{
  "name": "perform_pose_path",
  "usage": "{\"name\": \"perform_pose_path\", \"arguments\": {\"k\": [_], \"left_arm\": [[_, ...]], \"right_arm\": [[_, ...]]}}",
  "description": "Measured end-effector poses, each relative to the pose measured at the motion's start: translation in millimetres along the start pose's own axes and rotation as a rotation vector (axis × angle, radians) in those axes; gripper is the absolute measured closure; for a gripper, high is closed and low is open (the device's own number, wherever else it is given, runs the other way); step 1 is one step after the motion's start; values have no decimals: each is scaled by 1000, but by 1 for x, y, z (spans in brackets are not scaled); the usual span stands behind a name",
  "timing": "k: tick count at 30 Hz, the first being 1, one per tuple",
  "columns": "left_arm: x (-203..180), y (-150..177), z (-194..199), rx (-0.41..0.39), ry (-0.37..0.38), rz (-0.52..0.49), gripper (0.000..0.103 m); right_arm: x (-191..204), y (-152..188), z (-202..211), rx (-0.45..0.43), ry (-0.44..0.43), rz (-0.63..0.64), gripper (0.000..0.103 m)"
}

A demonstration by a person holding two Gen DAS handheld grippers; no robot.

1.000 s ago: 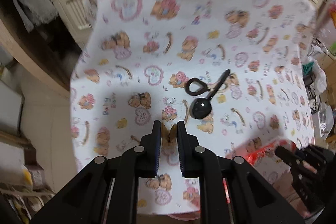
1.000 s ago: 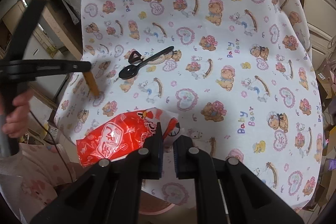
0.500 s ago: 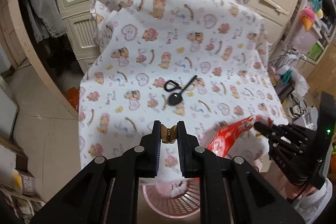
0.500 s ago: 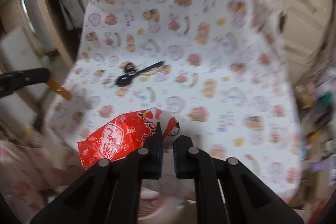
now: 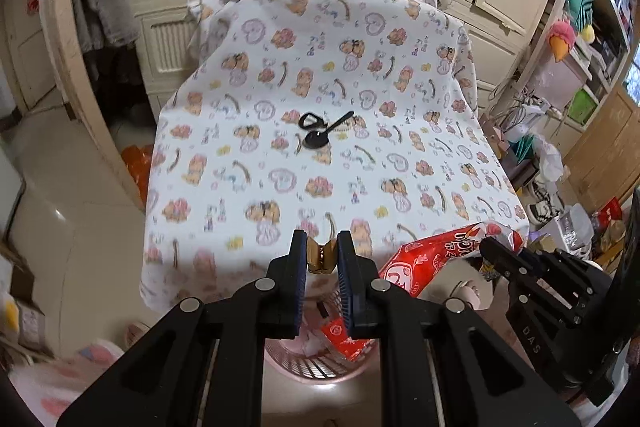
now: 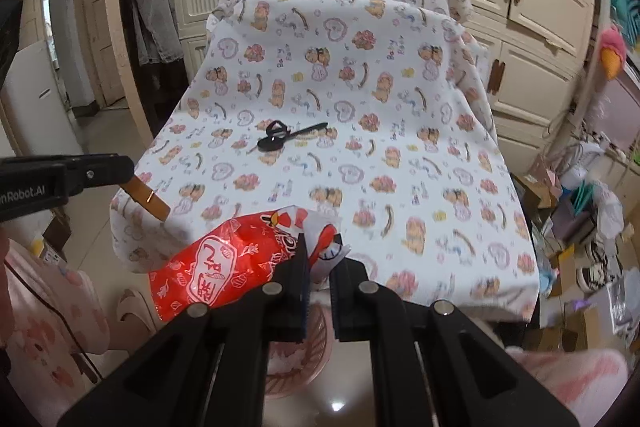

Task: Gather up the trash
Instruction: 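Lower both held items into the pink basket and open both tools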

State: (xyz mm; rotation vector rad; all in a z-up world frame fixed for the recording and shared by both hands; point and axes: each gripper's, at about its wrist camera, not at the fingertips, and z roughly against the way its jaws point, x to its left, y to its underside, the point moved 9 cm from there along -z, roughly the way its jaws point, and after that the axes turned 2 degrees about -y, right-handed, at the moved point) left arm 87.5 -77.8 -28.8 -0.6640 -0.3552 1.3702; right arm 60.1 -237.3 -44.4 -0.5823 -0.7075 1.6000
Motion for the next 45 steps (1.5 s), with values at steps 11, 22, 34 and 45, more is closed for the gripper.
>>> {"name": "perform_pose_path", "arguments": {"k": [11, 22, 34, 45], "left_arm": [[19, 68, -42, 123, -17, 71, 89], [52, 105, -95, 257, -27, 206, 89], [70, 148, -147, 420, -89, 249, 89], [66, 154, -160, 402, -4, 298, 89]], "right_arm": [[12, 39, -28, 99, 41, 29, 95], [9, 93, -86, 258, 143, 69, 95], [4, 137, -139, 351, 191, 46, 95], [-12, 183, -175, 497, 203, -28, 91]]}}
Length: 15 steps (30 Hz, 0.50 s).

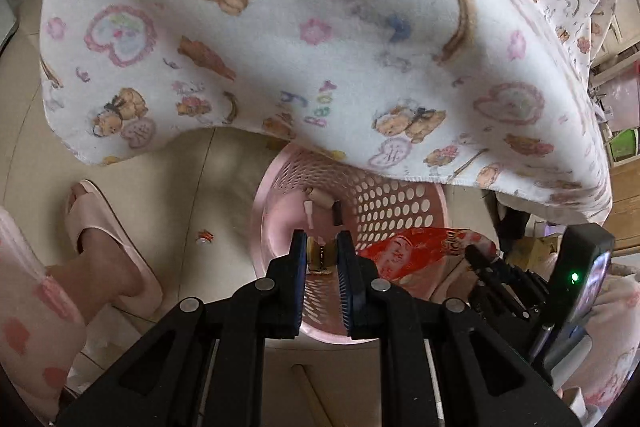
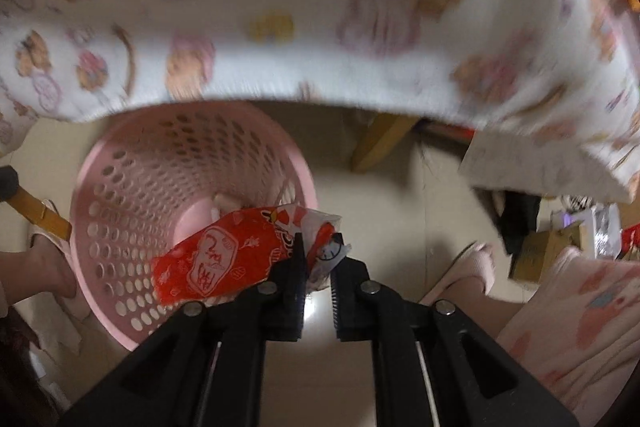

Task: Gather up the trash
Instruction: 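Lower both held items into the pink basket and open both tools, then raise both open tools back toward the black spoon on the chair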

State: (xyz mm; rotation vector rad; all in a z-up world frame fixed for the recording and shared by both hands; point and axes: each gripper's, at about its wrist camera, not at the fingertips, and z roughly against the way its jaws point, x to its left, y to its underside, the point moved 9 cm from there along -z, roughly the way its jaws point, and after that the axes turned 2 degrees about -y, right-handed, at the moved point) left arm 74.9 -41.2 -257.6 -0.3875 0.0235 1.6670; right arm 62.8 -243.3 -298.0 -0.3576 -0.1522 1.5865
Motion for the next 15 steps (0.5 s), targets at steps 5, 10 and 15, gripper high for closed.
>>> {"name": "perform_pose_path", "arguments": {"k": [5, 10, 15], "left_arm": [[0, 5, -13, 41, -16, -10, 89], [-1, 10, -24, 71, -46, -33, 89], [-1, 11, -24, 73, -78, -58, 67]], "right_arm": [[5, 14, -15, 92, -74, -26, 74], [18, 22, -13, 133, -132, 2, 58], [21, 23, -8, 124, -150, 21, 49]]}}
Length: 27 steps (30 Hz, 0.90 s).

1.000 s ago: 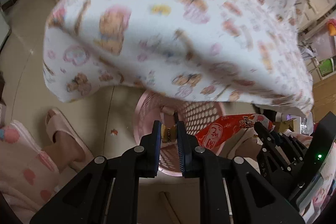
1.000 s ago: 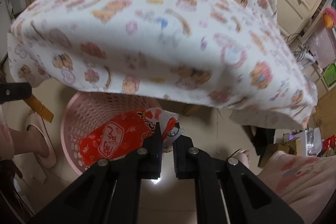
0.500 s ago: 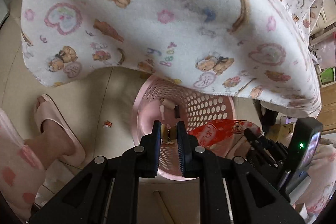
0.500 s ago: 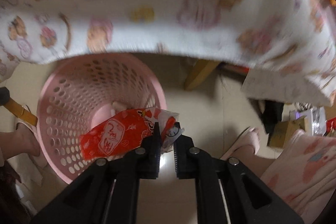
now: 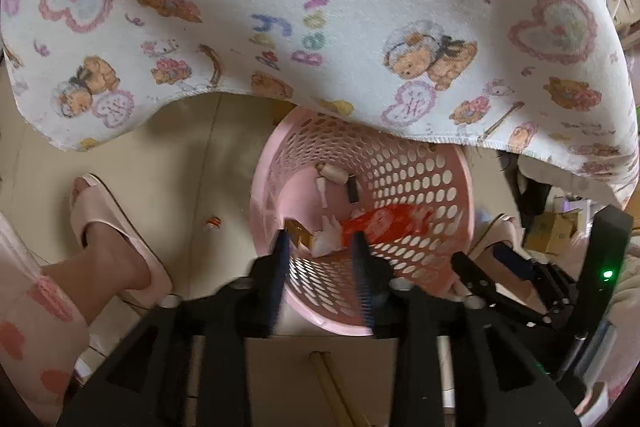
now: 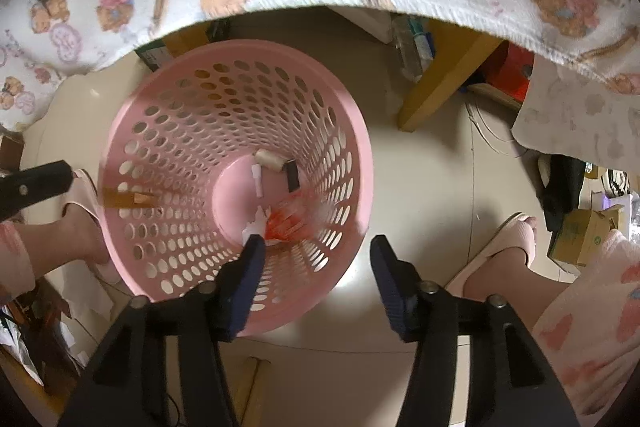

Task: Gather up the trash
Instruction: 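Raise both open tools back toward the black spoon on the chair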

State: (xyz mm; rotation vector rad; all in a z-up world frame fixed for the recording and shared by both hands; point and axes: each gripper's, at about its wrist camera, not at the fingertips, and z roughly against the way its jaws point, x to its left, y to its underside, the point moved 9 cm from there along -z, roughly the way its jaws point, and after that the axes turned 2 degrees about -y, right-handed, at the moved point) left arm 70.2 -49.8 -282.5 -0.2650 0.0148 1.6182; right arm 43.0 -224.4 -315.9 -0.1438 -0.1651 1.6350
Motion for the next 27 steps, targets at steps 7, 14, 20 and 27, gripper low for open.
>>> {"name": "perform_pose_path", "arguments": {"k": [7, 14, 20, 27], "left_arm": [[-3, -4, 22, -56, -60, -37, 66], [-12, -15, 88, -251, -85, -95, 62], [-12, -20, 142, -431, -137, -119, 47], [-17, -22, 178, -589, -212, -193, 39]], "right_arm": [[-3, -14, 13, -57, 33, 9, 38], [1, -29, 51, -162, -25, 4, 38], [9, -39, 103, -310, -47, 32, 34], [16, -45, 152, -451, -50, 122, 34]]}}
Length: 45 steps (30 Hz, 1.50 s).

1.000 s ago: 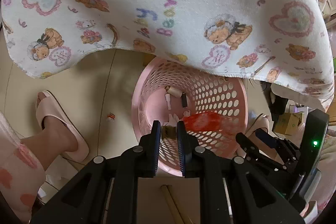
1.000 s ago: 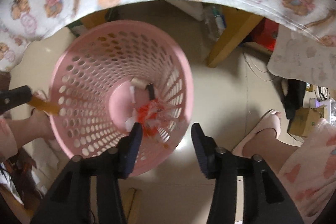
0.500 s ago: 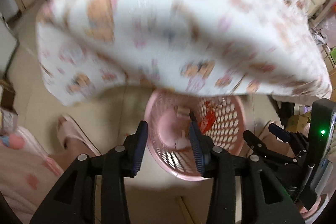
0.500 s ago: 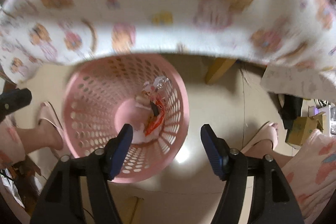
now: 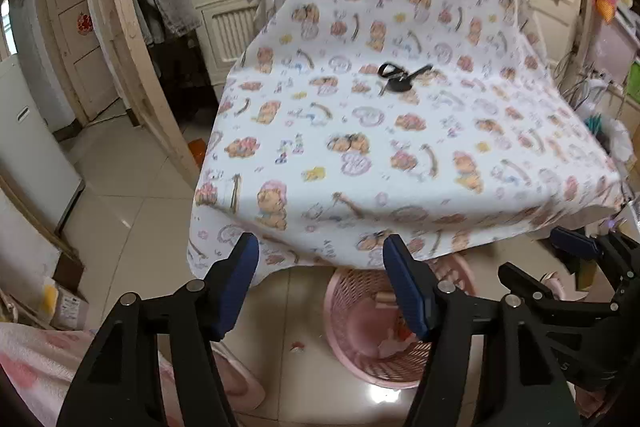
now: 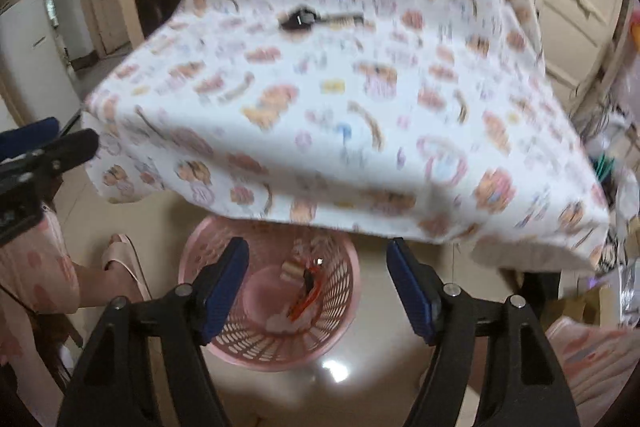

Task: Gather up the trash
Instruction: 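Raise both open tools back toward the black spoon on the chair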

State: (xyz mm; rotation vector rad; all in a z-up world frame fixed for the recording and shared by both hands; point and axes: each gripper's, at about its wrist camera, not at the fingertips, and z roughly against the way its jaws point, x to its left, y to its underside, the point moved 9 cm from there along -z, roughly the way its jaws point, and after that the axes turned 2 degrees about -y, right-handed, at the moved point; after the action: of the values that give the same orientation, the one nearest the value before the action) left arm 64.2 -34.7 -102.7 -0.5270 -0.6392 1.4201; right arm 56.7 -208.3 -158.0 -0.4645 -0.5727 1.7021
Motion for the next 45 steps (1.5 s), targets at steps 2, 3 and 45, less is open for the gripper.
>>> {"name": "perform_pose_path", "arguments": {"k": [2, 3, 45], "left_arm": [[0, -6, 9, -32, 0, 4, 36], [2, -9, 15, -48, 4, 11, 35], [42, -184, -18, -215, -36, 74, 1]], "right_arm": [[-1, -7, 11, -39, -1, 10, 33], [-2, -9, 14, -54, -1, 21, 31], [-56, -151, 47, -276, -65, -25, 30]]}}
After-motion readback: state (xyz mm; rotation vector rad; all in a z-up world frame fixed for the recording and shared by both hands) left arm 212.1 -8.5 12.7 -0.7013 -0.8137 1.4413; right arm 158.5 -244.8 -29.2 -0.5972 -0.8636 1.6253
